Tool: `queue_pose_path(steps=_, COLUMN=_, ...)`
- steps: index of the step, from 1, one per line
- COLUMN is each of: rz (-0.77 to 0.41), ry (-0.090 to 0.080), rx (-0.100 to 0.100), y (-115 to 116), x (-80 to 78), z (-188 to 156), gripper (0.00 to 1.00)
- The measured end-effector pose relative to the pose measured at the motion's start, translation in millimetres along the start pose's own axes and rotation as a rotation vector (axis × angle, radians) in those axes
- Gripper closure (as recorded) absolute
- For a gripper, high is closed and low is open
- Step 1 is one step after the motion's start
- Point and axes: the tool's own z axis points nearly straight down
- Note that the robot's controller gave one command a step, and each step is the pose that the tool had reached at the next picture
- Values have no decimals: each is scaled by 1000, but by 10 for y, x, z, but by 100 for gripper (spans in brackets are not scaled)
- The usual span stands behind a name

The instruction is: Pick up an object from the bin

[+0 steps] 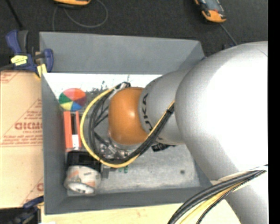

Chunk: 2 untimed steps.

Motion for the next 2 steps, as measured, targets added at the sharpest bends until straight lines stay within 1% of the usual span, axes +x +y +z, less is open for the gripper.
queue_pose_path(steps=1, rz=0, ry=-1, rx=4, y=63, x=-31, z=1, gripper=100)
queue_pose_path(steps=2, rz=13, ry=7, rx=3, y=72, x=1, z=-377, gripper=100)
